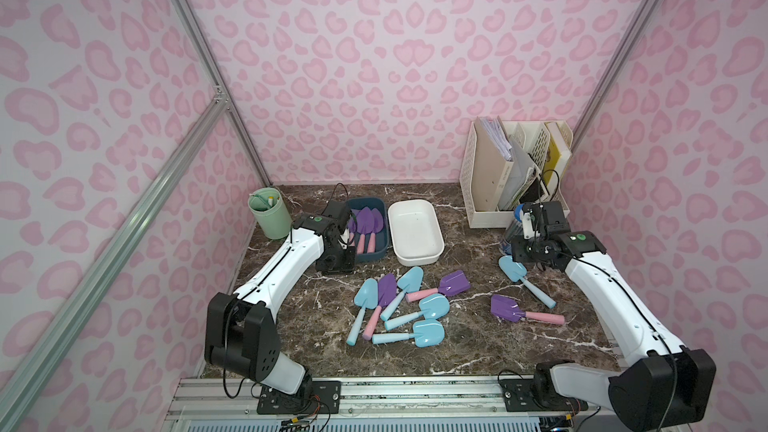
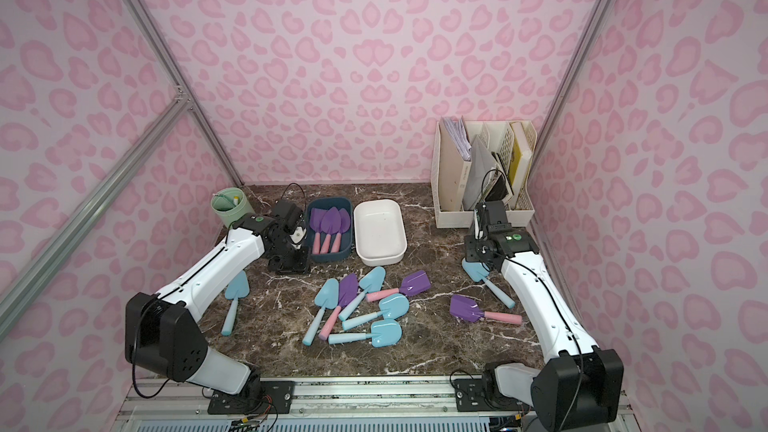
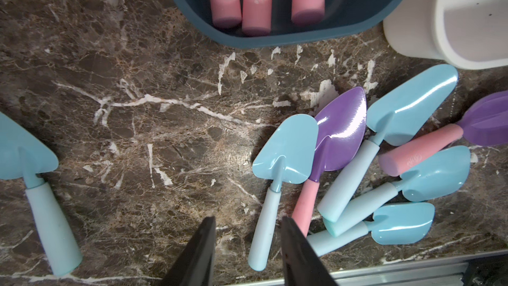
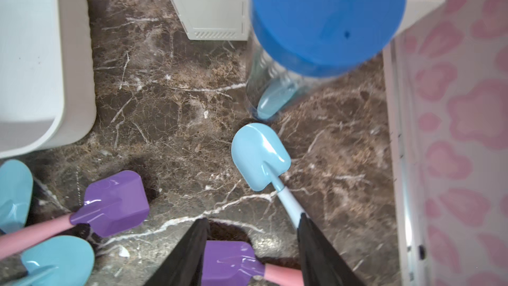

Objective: Sort the small shovels by color and place them into the storage box
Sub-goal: Pick up the shovel from the center of the board.

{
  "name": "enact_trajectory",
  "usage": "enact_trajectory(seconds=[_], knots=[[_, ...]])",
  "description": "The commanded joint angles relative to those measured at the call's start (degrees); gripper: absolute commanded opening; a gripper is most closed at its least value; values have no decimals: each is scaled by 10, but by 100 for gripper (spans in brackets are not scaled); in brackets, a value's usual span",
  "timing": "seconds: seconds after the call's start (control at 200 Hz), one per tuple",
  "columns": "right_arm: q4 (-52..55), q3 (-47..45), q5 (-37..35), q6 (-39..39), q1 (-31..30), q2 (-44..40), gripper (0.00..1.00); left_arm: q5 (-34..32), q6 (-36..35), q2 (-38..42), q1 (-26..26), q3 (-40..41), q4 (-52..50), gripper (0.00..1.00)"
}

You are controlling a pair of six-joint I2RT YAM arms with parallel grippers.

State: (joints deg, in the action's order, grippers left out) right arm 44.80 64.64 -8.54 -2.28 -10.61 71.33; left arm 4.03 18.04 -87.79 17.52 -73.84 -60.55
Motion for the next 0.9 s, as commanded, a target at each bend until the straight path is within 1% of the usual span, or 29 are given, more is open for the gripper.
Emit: enact_trajectory(seconds=[0.0,0.065,0.1,0.17,0.28,0.43,0.555,0.775,0.895], knots=[[15,-8,-25,240,0,-18,58,21,-11,0,0,4,12,44],[20,-30,-14,323,6,-37,60,31,-13,-1,0,7,16,44],[26,-42,5,360,14,-46,61,37,-14,-3,0,11,19,44],[41,-63,48,411,38,-60,61,49,-16,-5,0,13,22,44],[64,-115,86,474,45,-77,62,67,-17,-11,0,16,27,44],[64,-195,97,513,59,-111,62,83,-15,-20,1,22,33,43],[57,-241,104,532,74,-138,62,95,-12,-26,1,24,38,43],[32,-308,79,563,81,-147,63,96,-11,-25,1,26,40,43],[9,-320,52,576,85,-132,64,97,-11,-24,1,27,41,43]])
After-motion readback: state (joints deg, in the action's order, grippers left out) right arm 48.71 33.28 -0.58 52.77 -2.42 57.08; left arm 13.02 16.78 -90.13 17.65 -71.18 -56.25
